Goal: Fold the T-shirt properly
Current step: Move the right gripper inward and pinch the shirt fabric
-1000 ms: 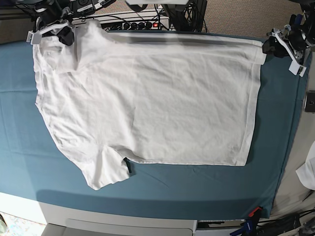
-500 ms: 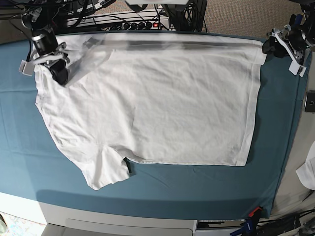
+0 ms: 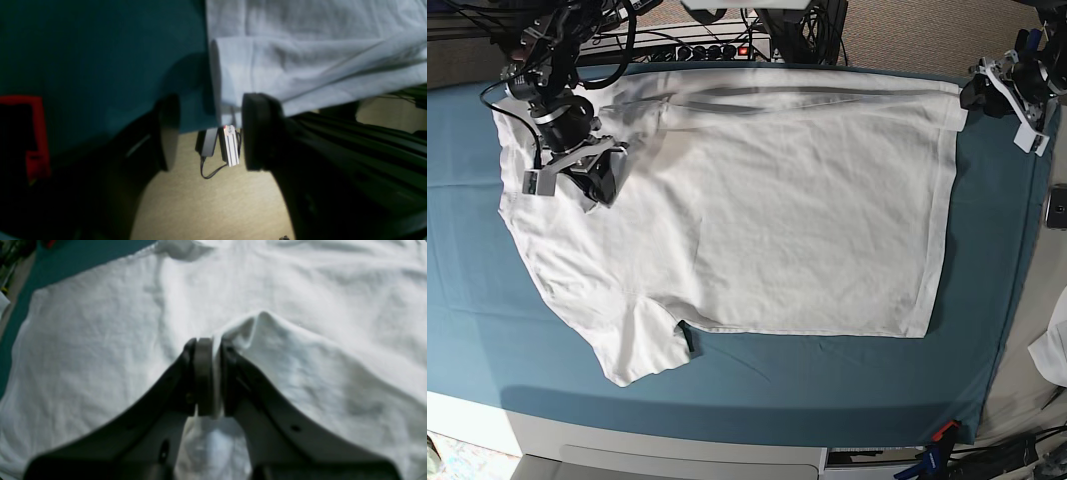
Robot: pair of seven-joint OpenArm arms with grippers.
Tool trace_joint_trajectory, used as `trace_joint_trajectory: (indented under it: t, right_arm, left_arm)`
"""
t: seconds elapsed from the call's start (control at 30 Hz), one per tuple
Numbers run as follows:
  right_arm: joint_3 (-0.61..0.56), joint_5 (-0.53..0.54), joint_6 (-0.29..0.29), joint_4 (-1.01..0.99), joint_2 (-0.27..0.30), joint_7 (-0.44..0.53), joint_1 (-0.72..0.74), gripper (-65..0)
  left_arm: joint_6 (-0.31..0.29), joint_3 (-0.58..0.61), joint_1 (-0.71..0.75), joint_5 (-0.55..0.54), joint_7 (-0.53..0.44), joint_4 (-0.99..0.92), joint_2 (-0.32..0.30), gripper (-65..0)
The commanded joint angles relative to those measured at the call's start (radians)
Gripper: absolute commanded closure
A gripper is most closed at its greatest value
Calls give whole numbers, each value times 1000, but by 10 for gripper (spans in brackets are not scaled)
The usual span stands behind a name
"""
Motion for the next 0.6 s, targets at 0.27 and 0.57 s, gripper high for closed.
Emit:
trace_joint_trajectory:
  t: [0.27,0.57]
  right_arm:
    - [83,-31,-10,14,9,58,6,-69]
    - [103,-27,-10,14,9,51,6,-354]
  left_arm:
    - [-4,-10,3,-12,-16,16,-19,-309]
    - [-4,-10,3,-12,-16,16,-20,-309]
